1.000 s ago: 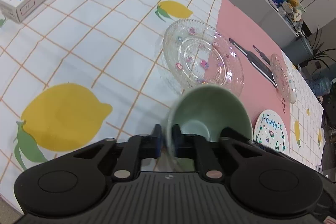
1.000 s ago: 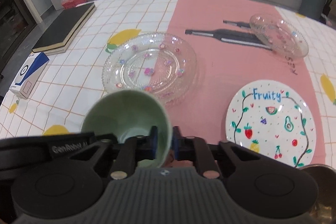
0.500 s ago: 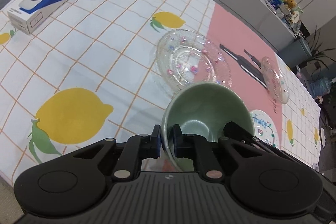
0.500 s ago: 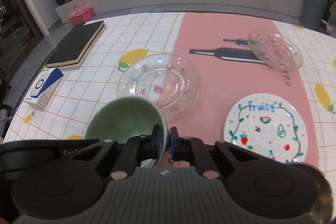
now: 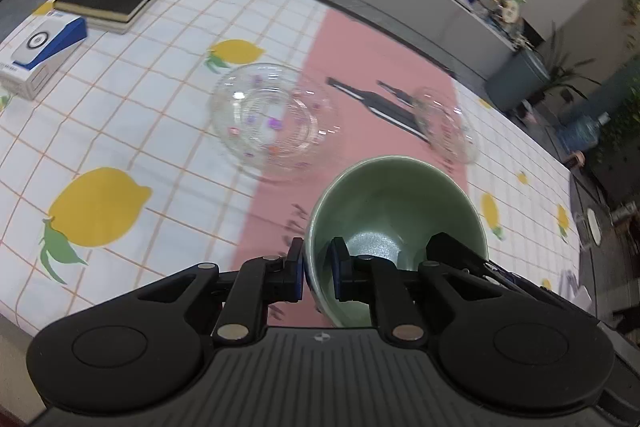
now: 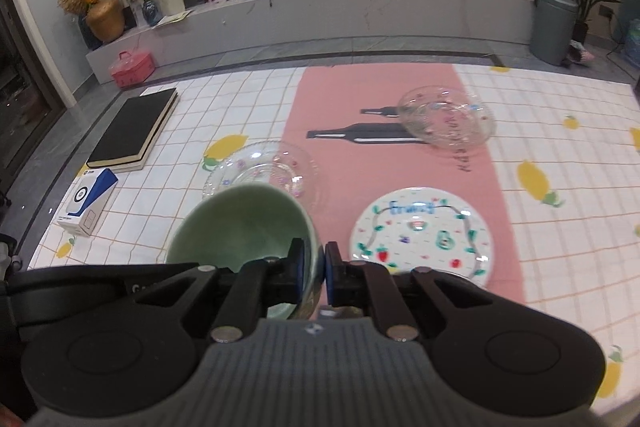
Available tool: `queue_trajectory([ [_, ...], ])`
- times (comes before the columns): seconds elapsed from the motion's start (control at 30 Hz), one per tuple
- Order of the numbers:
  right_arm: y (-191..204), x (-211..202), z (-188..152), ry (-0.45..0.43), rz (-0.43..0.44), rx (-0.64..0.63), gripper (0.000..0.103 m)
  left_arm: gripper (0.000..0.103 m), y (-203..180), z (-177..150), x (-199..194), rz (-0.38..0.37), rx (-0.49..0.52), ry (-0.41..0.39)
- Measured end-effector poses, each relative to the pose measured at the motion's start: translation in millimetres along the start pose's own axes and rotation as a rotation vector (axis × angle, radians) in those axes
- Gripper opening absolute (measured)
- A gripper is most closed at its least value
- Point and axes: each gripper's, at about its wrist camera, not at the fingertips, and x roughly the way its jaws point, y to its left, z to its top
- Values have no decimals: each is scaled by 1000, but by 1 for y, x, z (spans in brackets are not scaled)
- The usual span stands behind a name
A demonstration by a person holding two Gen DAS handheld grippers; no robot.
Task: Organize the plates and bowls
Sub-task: 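Close the right tool on the green bowl rim and lift it with both tools, then carry the green bowl with both tools and lower it into the stacked steel bowls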
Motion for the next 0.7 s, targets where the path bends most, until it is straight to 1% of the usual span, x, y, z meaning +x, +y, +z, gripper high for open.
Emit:
queue_trajectory([
  [0.13, -15, -21, -6, -28, -26, 36, 8, 14, -19, -10, -9, -23, 30, -4],
  [0.27, -29, -34, -11, -31, -40, 63, 8, 14, -35, -20, -11, -27, 60, 7],
  [0.4, -40, -37, -16, -12, -53, 76, 8, 14, -45, -27, -8, -29, 86, 30],
  [0.5, -49, -35, -21, 12, -53, 86, 8, 14, -51, -32, 0, -25, 104, 78],
  [0.6, -58, -29, -26, 41, -51, 102, 8, 14, -55, -38, 8, -12, 123, 103],
  [0.7, -66, -28, -32, 55, -39, 117, 8, 14, -60, -43, 9, 2, 161, 97],
])
